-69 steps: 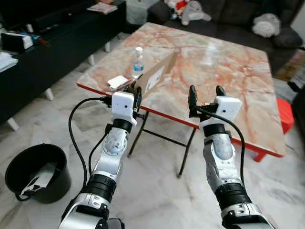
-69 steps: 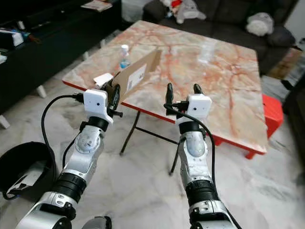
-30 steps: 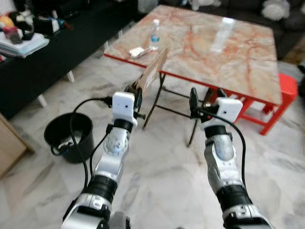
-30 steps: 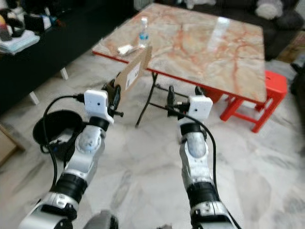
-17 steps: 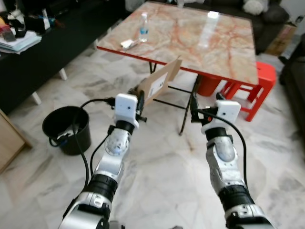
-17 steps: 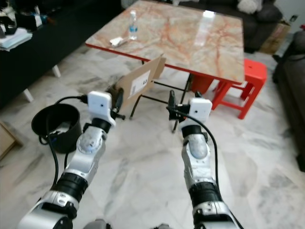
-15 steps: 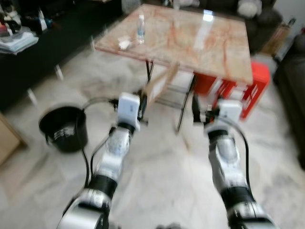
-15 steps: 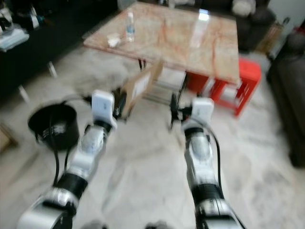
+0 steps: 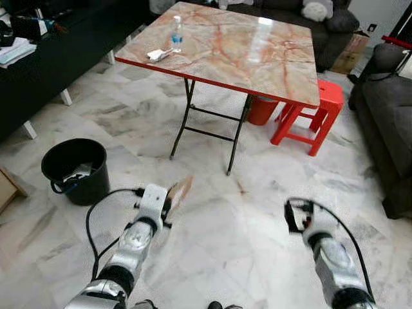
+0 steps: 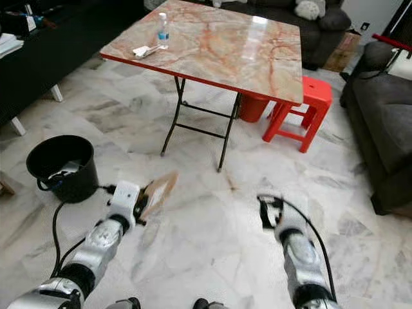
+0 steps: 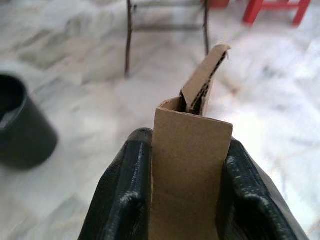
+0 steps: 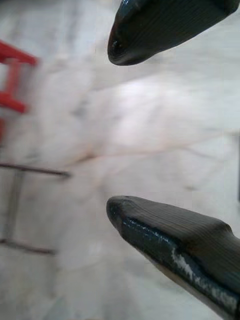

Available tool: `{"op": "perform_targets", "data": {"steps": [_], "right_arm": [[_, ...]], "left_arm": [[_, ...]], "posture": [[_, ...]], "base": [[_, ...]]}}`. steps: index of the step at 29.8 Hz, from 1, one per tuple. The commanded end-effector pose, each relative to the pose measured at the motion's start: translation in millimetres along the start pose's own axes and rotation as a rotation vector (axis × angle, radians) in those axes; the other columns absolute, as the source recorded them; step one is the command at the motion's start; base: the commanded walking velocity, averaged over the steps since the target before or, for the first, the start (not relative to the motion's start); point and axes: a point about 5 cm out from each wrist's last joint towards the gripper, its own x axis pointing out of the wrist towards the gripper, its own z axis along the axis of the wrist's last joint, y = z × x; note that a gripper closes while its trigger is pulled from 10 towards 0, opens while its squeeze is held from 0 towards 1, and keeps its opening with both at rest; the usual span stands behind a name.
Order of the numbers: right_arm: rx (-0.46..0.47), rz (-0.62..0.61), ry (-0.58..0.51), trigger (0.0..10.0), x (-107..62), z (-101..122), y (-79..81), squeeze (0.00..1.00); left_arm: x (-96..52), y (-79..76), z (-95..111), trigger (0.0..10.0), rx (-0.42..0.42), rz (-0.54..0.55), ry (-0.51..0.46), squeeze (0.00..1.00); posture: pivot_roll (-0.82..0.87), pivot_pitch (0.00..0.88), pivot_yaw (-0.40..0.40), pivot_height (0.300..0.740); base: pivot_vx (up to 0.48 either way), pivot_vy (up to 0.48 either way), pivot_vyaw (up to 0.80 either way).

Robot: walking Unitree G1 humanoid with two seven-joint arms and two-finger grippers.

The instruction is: Picking trash to rubbish bin

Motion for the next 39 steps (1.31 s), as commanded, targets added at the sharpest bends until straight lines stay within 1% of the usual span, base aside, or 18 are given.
{"op": "perform_targets", "data": {"steps": [1,2,3,4,5,6,7,9,11,12,17,22,30,33,37,39], "right_arm": [[0.004,-0.043,0.081,10.0,-6.6,-17,-11.0,0.00],[0.019,-0.048,0.130,10.0,-11.8,-31,-12.0,0.00],[0.030,-0.049,0.149,10.0,-14.2,-37,-12.0,0.00],[0.030,-0.049,0.149,10.0,-14.2,-37,-12.0,0.00],[0.031,-0.056,0.210,10.0,-21.4,-53,-12.2,0.00],[0.031,-0.056,0.210,10.0,-21.4,-53,-12.2,0.00],[0.050,-0.054,0.259,10.0,-28.2,-67,-10.7,0.00],[0.071,-0.051,0.299,10.0,-35.1,-79,-8.3,0.00],[0.083,-0.056,0.319,10.0,-38.3,-85,-7.6,0.00],[0.099,-0.072,0.336,10.0,-42.4,-91,-7.7,0.00],[0.114,-0.083,0.356,10.0,-45.9,-97,-6.9,0.00],[0.134,-0.098,0.362,10.0,-47.0,-99,-6.8,0.00],[0.112,-0.079,0.344,10.0,-44.9,-96,-4.1,0.00],[0.075,-0.079,0.354,10.0,-45.4,-97,-3.1,0.00],[0.076,-0.072,0.361,10.0,-45.8,-99,-0.6,0.00],[0.095,-0.076,0.363,10.0,-46.5,-100,-0.4,0.00]], "left_arm": [[-8.3,-2.1,-25,10.0,0.014,-0.002,0.112,0.00],[-14.0,-0.7,-38,10.0,0.007,0.007,0.167,0.00],[-16.8,0.1,-43,10.0,0.006,0.016,0.188,0.00],[-16.8,0.1,-43,10.0,0.006,0.016,0.188,0.00],[-25.5,3.3,-60,10.0,-0.014,0.048,0.258,0.00],[-25.5,3.3,-60,10.0,-0.014,0.048,0.258,0.00],[-35.1,6.3,-75,10.0,-0.022,0.071,0.331,0.00],[-44.7,6.2,-90,10.0,-0.029,0.077,0.392,0.00],[-48.2,5.0,-95,10.0,-0.032,0.076,0.415,0.00],[-52.9,2.3,-102,10.0,-0.030,0.065,0.446,0.00],[-57.8,-0.4,-108,10.0,-0.014,0.051,0.469,0.00],[-59.6,0.6,-110,10.0,-0.022,0.057,0.482,0.00],[-60.6,0.0,-112,10.0,-0.011,0.054,0.496,0.00],[-60.7,-1.1,-112,10.0,0.002,0.048,0.498,0.00],[-62.3,-1.8,-114,10.0,0.002,0.049,0.509,0.00],[-62.3,-2.0,-114,10.0,-0.001,0.050,0.510,0.00]], "posture": [[0.05,0.120,-0.153,0.740],[0.05,0.120,-0.153,0.740],[0.05,0.113,-0.153,0.740],[0.05,0.113,-0.153,0.740],[0.05,0.112,-0.153,0.740],[0.05,0.112,-0.153,0.740],[0.05,0.106,-0.154,0.740],[0.05,0.106,-0.154,0.740],[0.05,0.102,-0.154,0.740],[0.05,0.102,-0.154,0.740],[0.05,0.094,-0.150,0.740],[0.05,0.089,-0.150,0.740],[0.05,0.112,-0.154,0.740],[0.05,0.115,-0.153,0.740],[0.05,0.119,-0.151,0.740],[0.05,0.119,-0.151,0.740]], "base": [[0.000,0.000,0.00],[0.000,0.000,0.00],[0.000,0.000,0.00],[0.000,0.000,0.00],[0.000,0.000,0.00],[0.000,0.000,0.00],[0.000,0.000,0.00],[0.000,0.000,0.00],[0.000,0.000,0.00],[0.000,0.000,0.00],[0.000,0.000,0.00],[0.000,0.000,0.00],[0.000,0.000,0.00],[0.000,0.000,0.69],[0.000,0.000,0.79],[0.000,0.000,0.79]]}}
